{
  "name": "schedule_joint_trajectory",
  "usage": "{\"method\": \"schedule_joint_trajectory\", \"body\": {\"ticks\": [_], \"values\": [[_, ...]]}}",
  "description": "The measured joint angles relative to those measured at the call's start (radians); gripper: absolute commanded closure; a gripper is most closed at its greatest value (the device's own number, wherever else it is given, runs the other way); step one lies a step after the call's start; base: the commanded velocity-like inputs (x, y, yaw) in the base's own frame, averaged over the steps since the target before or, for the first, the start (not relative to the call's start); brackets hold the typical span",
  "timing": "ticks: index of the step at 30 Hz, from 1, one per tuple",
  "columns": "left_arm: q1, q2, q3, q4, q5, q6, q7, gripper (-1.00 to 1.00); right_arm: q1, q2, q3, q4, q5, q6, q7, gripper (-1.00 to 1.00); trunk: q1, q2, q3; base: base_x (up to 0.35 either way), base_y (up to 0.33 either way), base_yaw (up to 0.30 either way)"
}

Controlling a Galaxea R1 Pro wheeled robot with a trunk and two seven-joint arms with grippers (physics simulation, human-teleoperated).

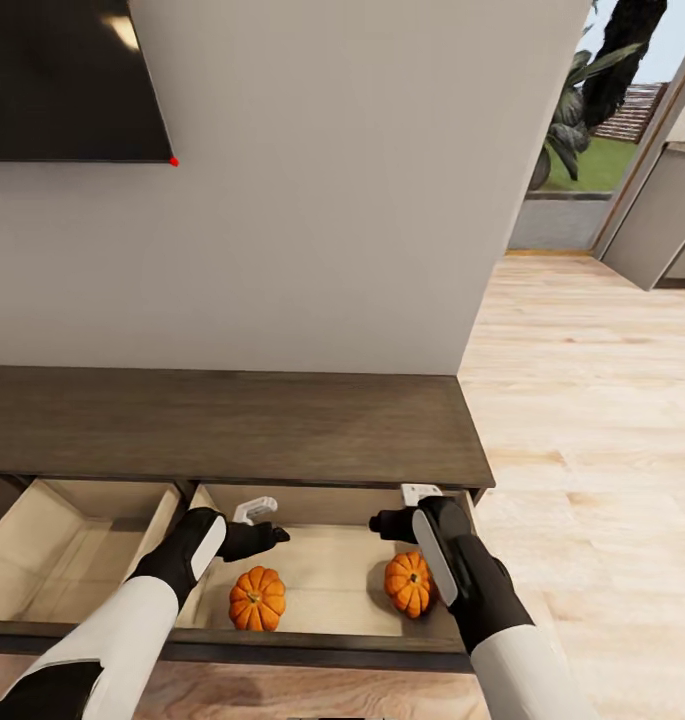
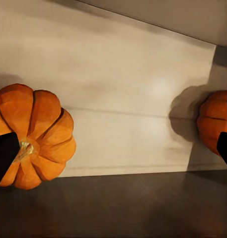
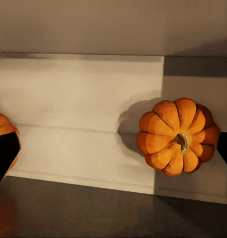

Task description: Place each of the two pumpkins and all three candles from the living room inside a cabinet in the living room (use any cabinet), then make sure every cabinet is closed, and position the cauldron so it is next to a table in the living room.

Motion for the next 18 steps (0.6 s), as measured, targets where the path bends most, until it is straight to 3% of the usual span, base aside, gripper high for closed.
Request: {"method": "schedule_joint_trajectory", "body": {"ticks": [4,7,8,10,18], "values": [[0.024,-0.004,0.0,-0.031,0.001,0.0,0.0,-1.0,0.047,-0.001,-0.002,-0.116,0.001,0.078,0.001,-1.0,-0.008,0.014,0.013,0.0,0.0,0.0],[0.069,-0.005,0.001,-0.101,0.001,0.004,-0.001,-1.0,0.077,-0.002,-0.003,-0.194,0.002,0.114,0.001,-1.0,-0.008,0.014,0.018,0.0,0.0,0.0],[0.088,-0.005,0.001,-0.135,0.001,0.01,-0.001,-1.0,0.086,-0.002,-0.003,-0.217,0.002,0.114,0.002,-1.0,-0.008,0.014,0.02,0.0,0.0,0.0],[0.17,-0.005,0.003,-0.309,0.004,0.065,-0.003,-1.0,0.119,-0.007,-0.004,-0.303,0.002,0.114,0.002,-1.0,-0.008,0.014,0.023,0.0,0.0,0.0],[0.215,-0.005,0.004,-0.421,0.009,0.1,-0.006,-1.0,0.149,-0.017,-0.002,-0.386,0.001,0.114,0.002,-1.0,-0.008,0.014,0.036,0.0,0.0,0.0]]}}
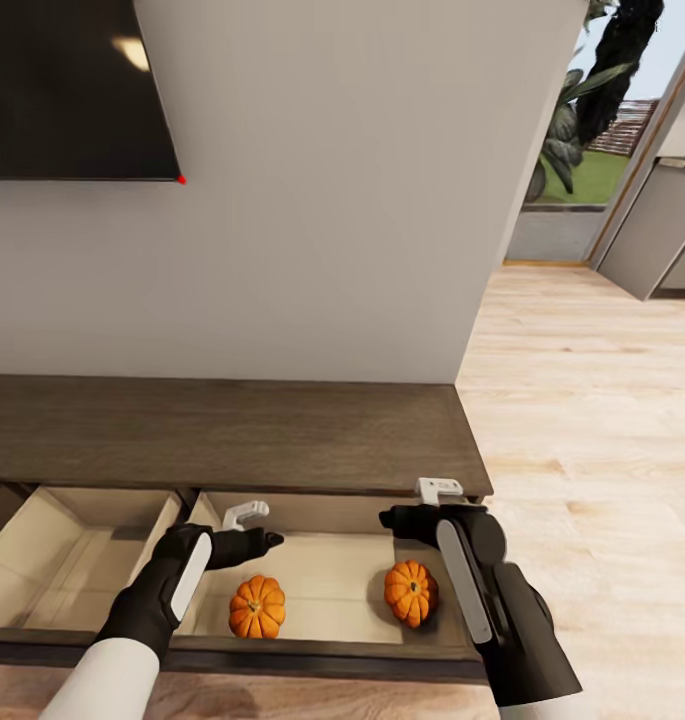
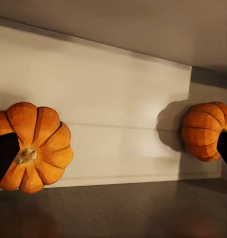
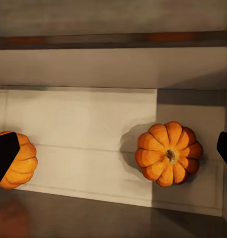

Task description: Place each of the two pumpkins and all three candles from the living room inside a cabinet in the living room (use any cabinet), then make sure every cabinet is closed, and position the cauldron so it is next to a table in the living room.

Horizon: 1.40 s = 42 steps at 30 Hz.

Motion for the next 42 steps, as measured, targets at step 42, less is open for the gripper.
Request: {"method": "schedule_joint_trajectory", "body": {"ticks": [42], "values": [[0.314,0.013,0.012,-0.68,0.154,0.014,-0.024,-1.0,-0.06,-0.015,0.008,-0.164,-0.01,0.0,0.003,-1.0,0.0,0.0,0.069,-0.118,0.0,0.0]]}}
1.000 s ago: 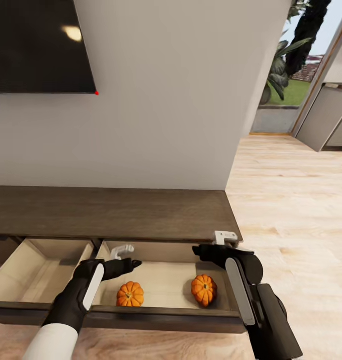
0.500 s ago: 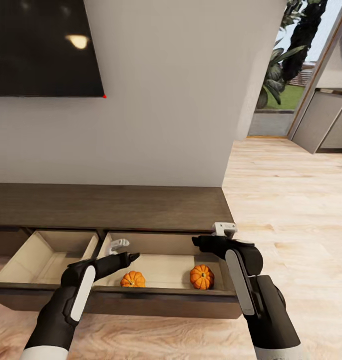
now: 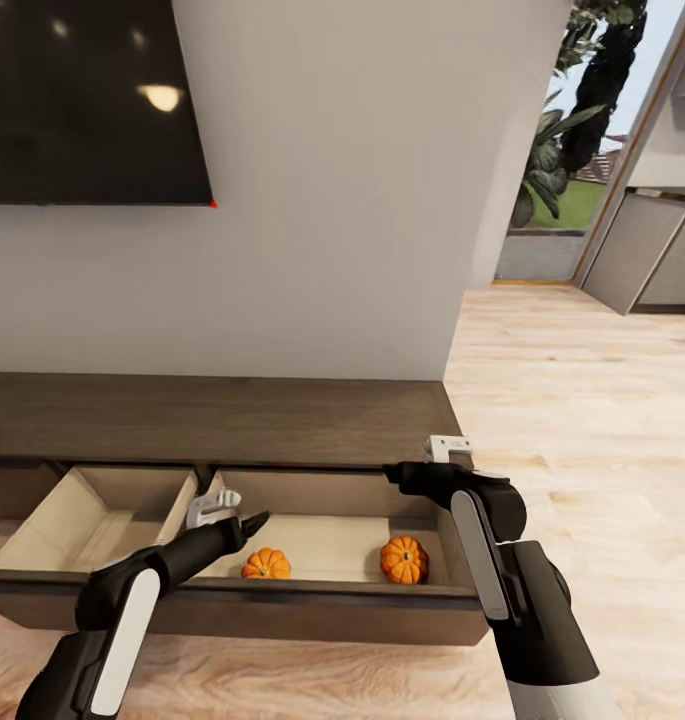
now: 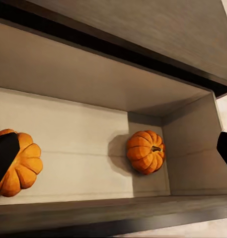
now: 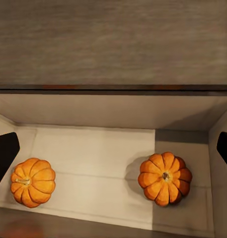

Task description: Place each of the two pumpkins and all three candles from the living room inside a cabinet in the living room (use any cabinet), then make sure every cabinet is closed, and position the cauldron so it is next to a table in the living room.

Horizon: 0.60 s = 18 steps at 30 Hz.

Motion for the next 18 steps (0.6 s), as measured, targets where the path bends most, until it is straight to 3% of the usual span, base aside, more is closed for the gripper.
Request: {"method": "schedule_joint_trajectory", "body": {"ticks": [8,18], "values": [[0.039,0.009,0.002,-0.014,-0.001,-0.04,-0.006,-1.0,0.001,0.0,0.0,0.0,0.0,0.0,0.0,-1.0,0.0,0.0,0.013,-0.046,-0.018,0.0],[0.046,0.012,-0.002,-0.017,-0.001,-0.049,-0.007,-1.0,0.0,0.0,0.0,0.0,0.0,0.0,0.0,-1.0,0.001,0.0,0.03,-0.294,-0.043,0.0]]}}
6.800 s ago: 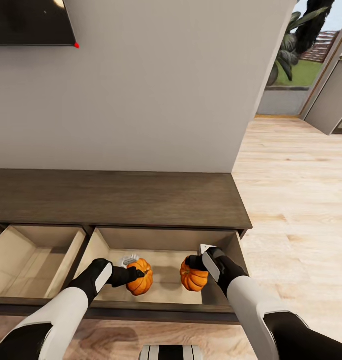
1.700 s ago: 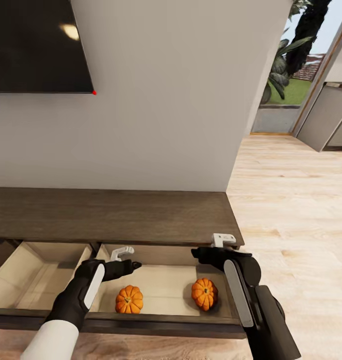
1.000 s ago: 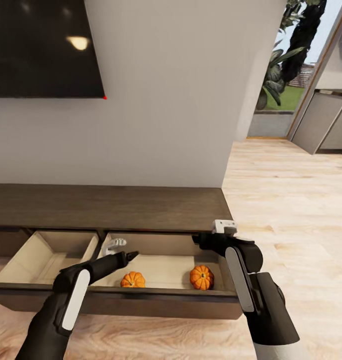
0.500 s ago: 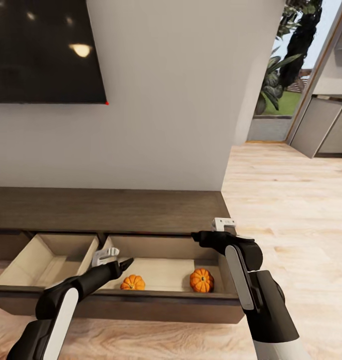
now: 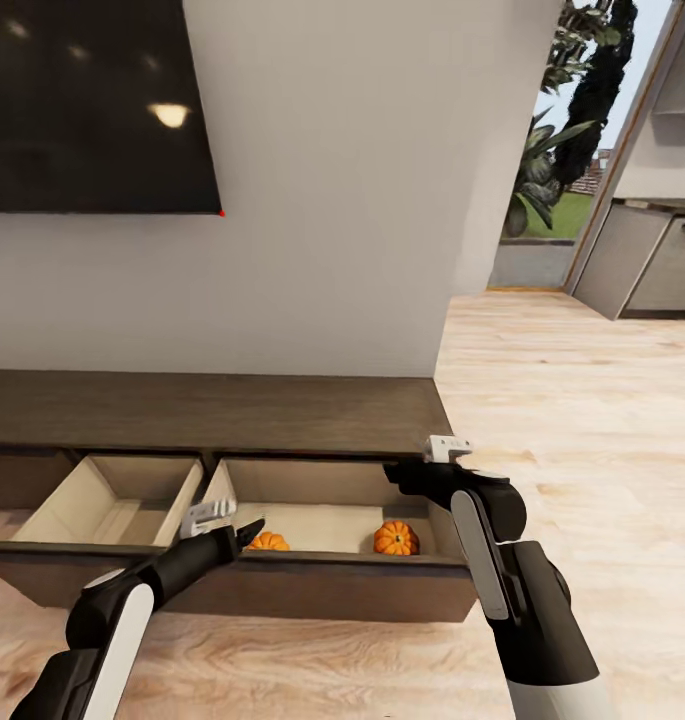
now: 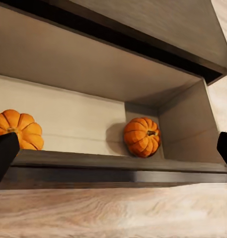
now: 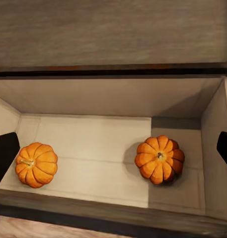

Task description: Place each of the two pumpkins and all three candles from the living room inside a cabinet in the living room (use any cabinet), then make sure every cabinet is closed, and position the cauldron so it is next to a table in the living room.

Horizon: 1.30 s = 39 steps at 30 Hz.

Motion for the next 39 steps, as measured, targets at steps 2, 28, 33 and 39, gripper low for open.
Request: {"method": "schedule_joint_trajectory", "body": {"ticks": [2,28,33,39], "values": [[0.0,0.0,-0.001,0.0,0.0,0.0,0.0,-1.0,-0.003,0.0,0.0,0.0,0.0,0.0,0.0,-1.0,0.0,0.0,0.003,-0.336,-0.009,0.0],[0.006,-0.016,-0.009,0.268,-0.1,-0.071,0.113,-1.0,-0.023,-0.001,-0.001,0.0,0.0,0.0,-0.001,-1.0,-0.001,0.0,0.046,-0.109,-0.001,0.0],[-0.001,-0.013,-0.005,0.409,-0.107,-0.195,0.116,-1.0,-0.022,0.0,-0.001,0.0,0.0,0.0,-0.001,-1.0,-0.001,0.0,0.054,0.0,0.0,0.0],[-0.051,-0.012,-0.006,0.616,-0.109,-0.311,0.112,-1.0,-0.022,0.0,-0.001,0.0,0.0,0.0,-0.001,-1.0,-0.001,0.0,0.064,0.0,0.0,0.0]]}}
